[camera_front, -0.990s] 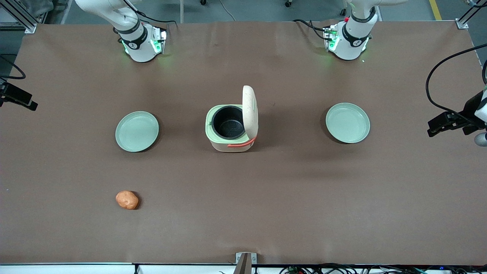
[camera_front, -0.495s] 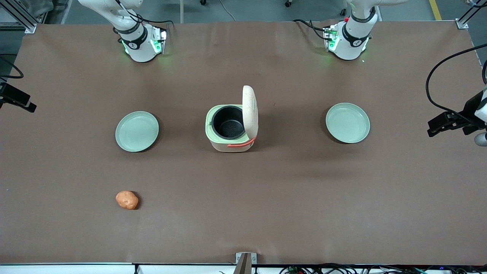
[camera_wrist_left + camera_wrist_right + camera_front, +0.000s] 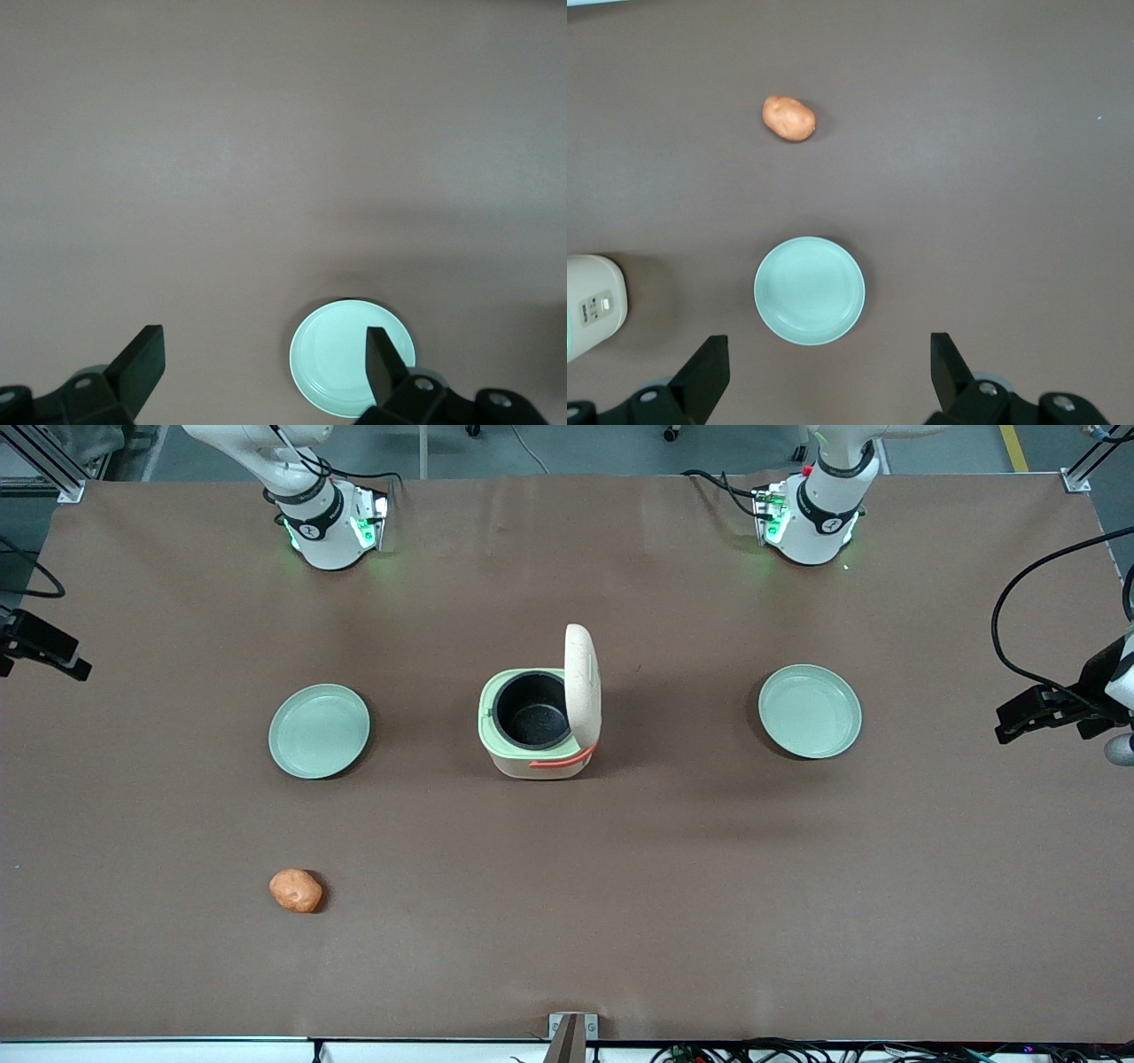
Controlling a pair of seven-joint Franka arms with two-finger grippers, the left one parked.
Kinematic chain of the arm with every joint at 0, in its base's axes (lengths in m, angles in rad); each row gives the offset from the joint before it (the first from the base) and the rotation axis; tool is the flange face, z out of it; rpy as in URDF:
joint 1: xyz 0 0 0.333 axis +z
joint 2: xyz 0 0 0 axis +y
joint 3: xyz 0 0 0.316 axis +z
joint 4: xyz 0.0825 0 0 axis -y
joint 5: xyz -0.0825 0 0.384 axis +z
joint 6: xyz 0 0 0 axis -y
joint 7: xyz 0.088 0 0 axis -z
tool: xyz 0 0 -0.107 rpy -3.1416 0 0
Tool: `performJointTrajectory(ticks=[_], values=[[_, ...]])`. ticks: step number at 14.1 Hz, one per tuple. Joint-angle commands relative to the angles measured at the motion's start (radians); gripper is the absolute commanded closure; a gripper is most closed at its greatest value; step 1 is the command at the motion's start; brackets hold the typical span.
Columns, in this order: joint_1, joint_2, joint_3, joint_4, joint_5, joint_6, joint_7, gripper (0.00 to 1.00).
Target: Press rice cooker button with right arm
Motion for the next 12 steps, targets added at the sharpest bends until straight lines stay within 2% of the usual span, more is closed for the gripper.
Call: performJointTrajectory(ticks=[1, 12], values=[[-0.019, -0.064, 0.026, -0.068, -0.01, 0.017, -0.011, 0.0], [-0.024, -0.065, 0.025, -0.083, -0.01, 0.025, -0.011, 0.0]])
